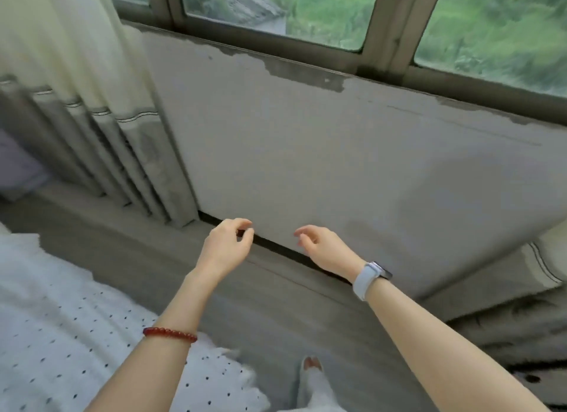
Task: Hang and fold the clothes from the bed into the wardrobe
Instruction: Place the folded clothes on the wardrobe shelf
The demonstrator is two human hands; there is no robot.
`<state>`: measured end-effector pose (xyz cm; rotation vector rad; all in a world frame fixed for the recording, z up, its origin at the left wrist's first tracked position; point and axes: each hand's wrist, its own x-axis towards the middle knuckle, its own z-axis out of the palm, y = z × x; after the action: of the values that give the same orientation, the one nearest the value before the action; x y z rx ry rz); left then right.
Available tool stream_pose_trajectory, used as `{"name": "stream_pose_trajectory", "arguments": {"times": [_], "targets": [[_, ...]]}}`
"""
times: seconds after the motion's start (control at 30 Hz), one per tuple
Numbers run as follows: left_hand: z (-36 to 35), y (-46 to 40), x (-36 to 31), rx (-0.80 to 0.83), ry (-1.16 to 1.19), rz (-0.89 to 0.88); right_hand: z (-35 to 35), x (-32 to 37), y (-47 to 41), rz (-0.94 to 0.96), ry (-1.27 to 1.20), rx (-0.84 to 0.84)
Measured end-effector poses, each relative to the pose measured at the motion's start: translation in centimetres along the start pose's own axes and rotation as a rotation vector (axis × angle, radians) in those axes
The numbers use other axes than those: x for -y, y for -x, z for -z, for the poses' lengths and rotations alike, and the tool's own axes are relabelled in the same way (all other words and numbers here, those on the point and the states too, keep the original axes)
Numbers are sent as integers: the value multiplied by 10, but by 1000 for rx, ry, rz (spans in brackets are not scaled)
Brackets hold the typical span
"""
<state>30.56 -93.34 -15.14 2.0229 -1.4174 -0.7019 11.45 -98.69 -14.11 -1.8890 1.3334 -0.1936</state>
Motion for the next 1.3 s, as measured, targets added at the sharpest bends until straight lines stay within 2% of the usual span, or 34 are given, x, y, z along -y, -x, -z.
{"name": "stream_pose_trajectory", "arguments": {"times": [0.23,0.47,0.63,0.9,1.13,1.3], "targets": [[21,-83,-7,-213,30,168,37,44,-124,180,142,174],[64,-109,52,-372,28,388,-5,117,-207,341,224,363],[119,-128,123,-484,45,523,-77,193,-263,470,312,493],[257,-129,253,-693,75,704,-215,353,-338,644,367,655],[330,-106,355,-849,130,921,-326,468,-375,772,409,853],[384,-112,448,-966,178,1078,-429,545,-424,834,412,955]]}}
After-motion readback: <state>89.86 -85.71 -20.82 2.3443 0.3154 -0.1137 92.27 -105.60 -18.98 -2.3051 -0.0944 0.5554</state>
